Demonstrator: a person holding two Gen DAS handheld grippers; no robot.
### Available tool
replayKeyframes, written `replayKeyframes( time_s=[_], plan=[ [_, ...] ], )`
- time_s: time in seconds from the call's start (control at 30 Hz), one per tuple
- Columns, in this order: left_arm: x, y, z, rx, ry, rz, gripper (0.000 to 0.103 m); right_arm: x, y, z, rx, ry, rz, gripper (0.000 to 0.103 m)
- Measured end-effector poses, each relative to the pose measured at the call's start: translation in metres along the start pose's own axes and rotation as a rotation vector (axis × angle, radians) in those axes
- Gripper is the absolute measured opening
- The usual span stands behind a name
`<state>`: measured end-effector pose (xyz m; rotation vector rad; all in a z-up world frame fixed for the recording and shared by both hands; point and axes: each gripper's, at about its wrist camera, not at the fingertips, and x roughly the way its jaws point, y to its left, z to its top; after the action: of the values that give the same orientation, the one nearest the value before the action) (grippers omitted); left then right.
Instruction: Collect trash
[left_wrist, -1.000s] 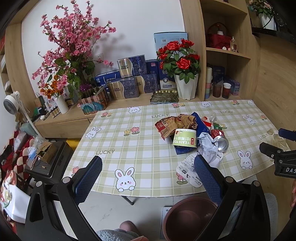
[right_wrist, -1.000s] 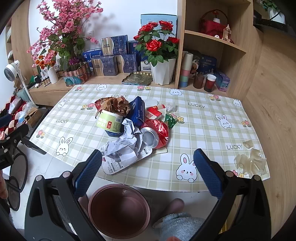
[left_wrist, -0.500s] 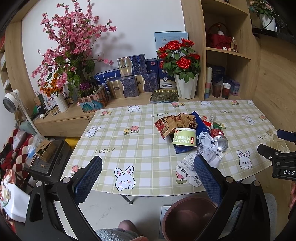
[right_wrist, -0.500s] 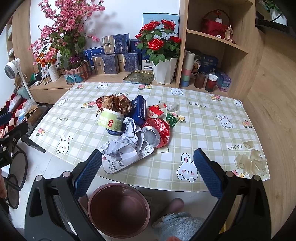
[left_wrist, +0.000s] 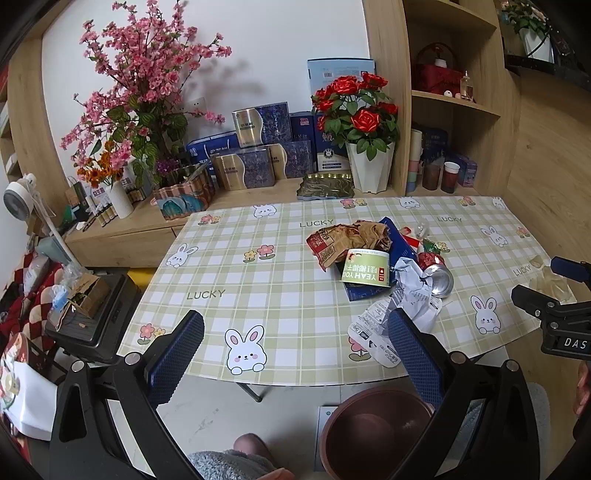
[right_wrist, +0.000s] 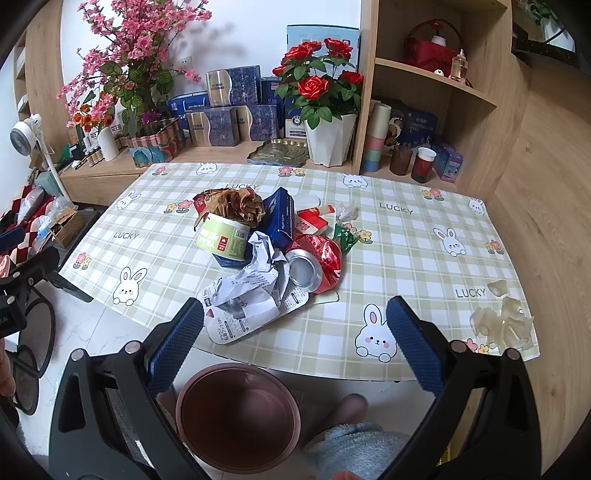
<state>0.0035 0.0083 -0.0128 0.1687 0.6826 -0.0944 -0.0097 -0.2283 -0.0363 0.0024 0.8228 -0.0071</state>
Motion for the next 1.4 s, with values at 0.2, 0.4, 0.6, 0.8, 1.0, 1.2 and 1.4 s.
replayKeyframes(
  time_s=[0.2,0.4,0.6,0.8,1.0,1.2,1.4],
  plan=[
    [0.004,0.002,-0.001,-0.011,0.005,-0.013,0.097,0.005,-0.003,-0.004,0.025,0.007,-0.002,0.097],
    [0.022,0.004,-0.013,-0.012,0.032,0.021,0.097,0.021,-0.011,-0.014,0.047,0.049,0.012,0.097],
    [0.038,0.012,-0.025,-0.057,0.058,-0.006,0.097,0.037,-0.013,-0.025,0.052,0.070,0.031,0.097],
    [0.047,0.018,-0.034,-0.113,0.032,-0.010,0.097,0.047,-0.006,-0.032,0.024,0.046,0.065,0.097],
    [0.061,0.023,-0.039,-0.145,0.025,-0.041,0.097,0.064,0.007,-0.036,-0.006,0.020,0.061,0.097],
    [0.077,0.023,-0.041,-0.135,0.039,0.011,0.097,0.101,0.022,-0.030,-0.007,0.091,0.030,0.097],
    [0.094,0.033,-0.052,-0.135,0.110,0.043,0.097,0.136,0.037,-0.032,0.019,0.058,0.053,0.097]
  ],
)
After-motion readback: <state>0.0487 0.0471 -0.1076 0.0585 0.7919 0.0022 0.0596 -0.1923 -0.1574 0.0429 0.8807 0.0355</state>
